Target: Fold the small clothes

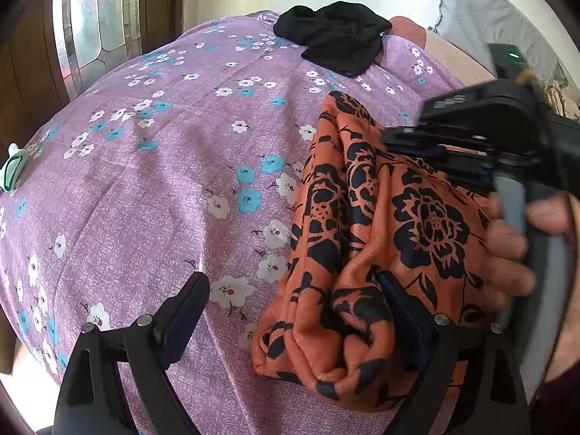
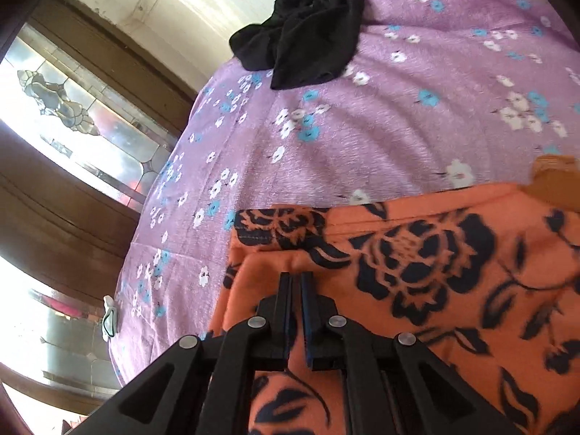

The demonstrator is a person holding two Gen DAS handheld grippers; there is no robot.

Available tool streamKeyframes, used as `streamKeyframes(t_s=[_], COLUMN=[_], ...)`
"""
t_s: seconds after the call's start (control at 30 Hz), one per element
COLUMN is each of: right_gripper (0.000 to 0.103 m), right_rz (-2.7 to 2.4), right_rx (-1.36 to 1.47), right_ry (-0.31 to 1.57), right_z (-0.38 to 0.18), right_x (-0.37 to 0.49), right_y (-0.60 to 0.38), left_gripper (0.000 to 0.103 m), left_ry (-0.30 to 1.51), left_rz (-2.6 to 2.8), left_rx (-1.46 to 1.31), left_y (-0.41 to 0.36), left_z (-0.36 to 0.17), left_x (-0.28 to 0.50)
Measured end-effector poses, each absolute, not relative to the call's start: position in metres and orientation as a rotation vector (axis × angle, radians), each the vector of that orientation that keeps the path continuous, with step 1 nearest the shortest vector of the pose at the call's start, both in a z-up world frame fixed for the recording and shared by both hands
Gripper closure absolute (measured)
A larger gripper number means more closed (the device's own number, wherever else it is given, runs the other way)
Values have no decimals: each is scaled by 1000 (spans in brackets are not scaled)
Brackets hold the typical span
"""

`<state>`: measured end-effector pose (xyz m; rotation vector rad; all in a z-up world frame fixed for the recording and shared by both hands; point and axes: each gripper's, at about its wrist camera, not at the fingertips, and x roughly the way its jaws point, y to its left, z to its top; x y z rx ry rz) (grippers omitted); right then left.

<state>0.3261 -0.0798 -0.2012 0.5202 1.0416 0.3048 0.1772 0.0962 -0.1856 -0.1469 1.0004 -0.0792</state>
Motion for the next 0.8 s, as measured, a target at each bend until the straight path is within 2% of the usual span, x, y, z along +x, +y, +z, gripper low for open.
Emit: streamKeyframes(t_s=[0.07, 0.23, 0.43, 0.63, 0.8], right_gripper=[93, 94, 96, 96, 96], right_rz=[272, 106, 7, -6, 20], right_rx=[529, 464, 512, 484, 496], right_ry=[1027, 985, 1066, 1049, 1027], right_z=[-193, -176, -217, -216, -205], right_x=[319, 293, 283, 286, 271], right_y=[-92, -133, -167, -166, -170], left_gripper=[9, 9, 7, 2, 2], left_ry=[999, 999, 994, 995, 988], left_rz=[-80, -76, -64, -44, -36], left_rx=[-146, -148, -137, -136, -132], left_y=[96, 97, 93, 94, 94], left_z=[-186, -186, -185, -186, -186], left_x=[177, 177, 175, 177, 176])
